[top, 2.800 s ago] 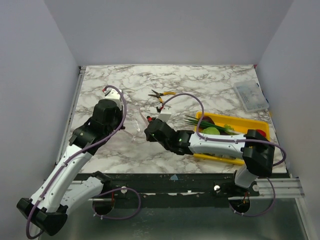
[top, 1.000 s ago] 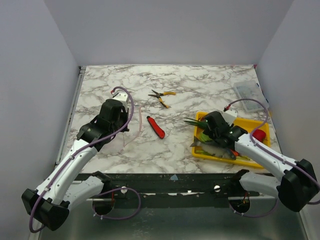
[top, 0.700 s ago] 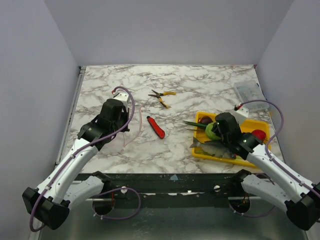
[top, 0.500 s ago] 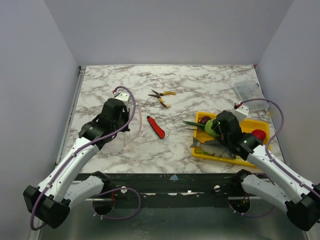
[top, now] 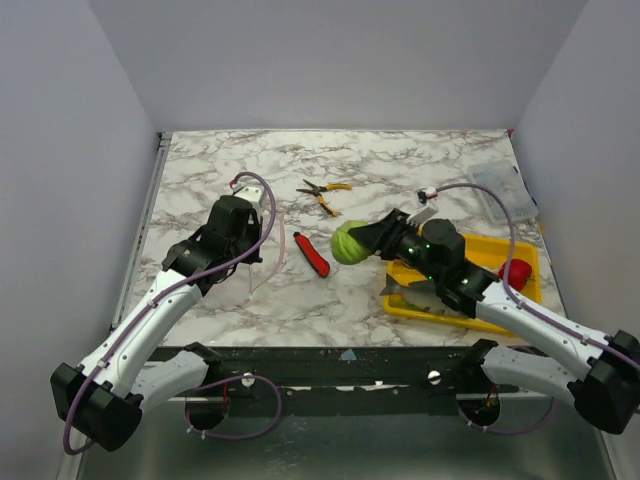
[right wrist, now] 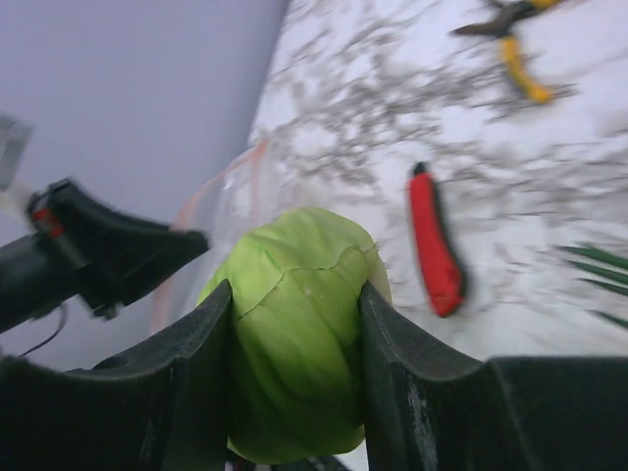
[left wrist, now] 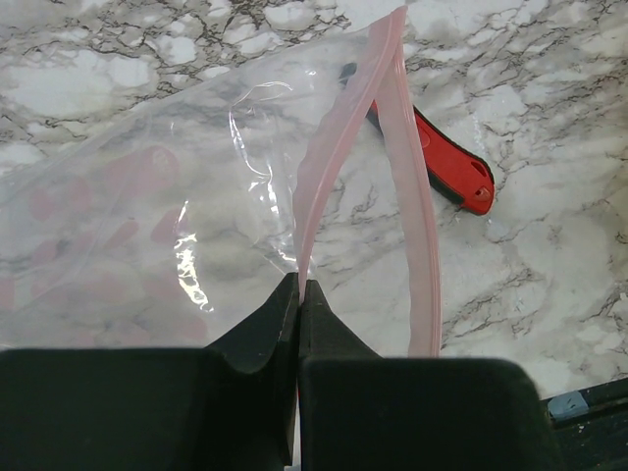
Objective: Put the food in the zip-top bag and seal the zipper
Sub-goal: Pick up the fake vegetable from the bin, then place the fake vegetable in the zipper food storage bag.
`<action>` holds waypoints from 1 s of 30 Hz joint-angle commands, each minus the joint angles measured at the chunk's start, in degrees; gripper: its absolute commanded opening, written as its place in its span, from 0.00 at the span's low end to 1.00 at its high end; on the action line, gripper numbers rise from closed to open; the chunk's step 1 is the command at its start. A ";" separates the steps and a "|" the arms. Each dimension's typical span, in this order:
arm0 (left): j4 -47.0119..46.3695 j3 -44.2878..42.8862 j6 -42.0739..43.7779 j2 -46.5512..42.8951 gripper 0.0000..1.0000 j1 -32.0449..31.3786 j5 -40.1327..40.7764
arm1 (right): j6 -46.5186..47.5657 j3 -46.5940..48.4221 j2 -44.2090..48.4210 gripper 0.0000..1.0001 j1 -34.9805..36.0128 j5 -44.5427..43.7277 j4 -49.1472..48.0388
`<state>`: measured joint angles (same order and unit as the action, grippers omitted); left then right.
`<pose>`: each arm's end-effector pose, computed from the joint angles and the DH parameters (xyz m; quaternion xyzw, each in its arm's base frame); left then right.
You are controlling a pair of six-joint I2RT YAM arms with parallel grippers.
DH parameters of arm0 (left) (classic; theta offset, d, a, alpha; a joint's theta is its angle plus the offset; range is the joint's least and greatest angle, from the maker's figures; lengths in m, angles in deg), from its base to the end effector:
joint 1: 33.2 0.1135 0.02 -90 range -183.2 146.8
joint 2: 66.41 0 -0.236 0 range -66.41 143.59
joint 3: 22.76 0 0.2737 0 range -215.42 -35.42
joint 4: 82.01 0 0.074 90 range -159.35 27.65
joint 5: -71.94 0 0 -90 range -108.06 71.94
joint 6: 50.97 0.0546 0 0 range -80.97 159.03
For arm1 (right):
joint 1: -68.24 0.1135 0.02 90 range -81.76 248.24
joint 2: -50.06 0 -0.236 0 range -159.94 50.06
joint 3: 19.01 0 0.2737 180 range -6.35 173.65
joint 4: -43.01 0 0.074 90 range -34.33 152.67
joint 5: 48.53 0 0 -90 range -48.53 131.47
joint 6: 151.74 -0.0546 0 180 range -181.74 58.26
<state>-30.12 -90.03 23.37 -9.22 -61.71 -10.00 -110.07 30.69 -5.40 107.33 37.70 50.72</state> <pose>0.2295 -0.1160 0.2744 0.0734 0.9081 -0.0937 0.4015 0.2223 0.1759 0.2505 0.0835 0.7805 0.4090 0.4653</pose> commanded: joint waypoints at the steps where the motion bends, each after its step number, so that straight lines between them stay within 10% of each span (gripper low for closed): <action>1: -1.09 -0.68 0.10 -1.00 0.00 0.04 -1.50 | -6.12 2.12 -7.87 0.09 7.92 6.44 -23.03; 13: -1.60 -0.10 0.10 -2.37 0.00 0.21 -2.17 | -13.48 7.53 -27.41 0.09 18.81 -4.78 -46.07; 30: -3.25 1.33 -0.42 -7.52 0.00 0.21 -2.25 | -13.50 14.49 -37.00 0.10 25.41 -25.42 -25.11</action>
<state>-31.70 -89.57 23.31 -15.77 -61.71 -11.23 -124.72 40.48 -40.63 131.28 20.76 17.00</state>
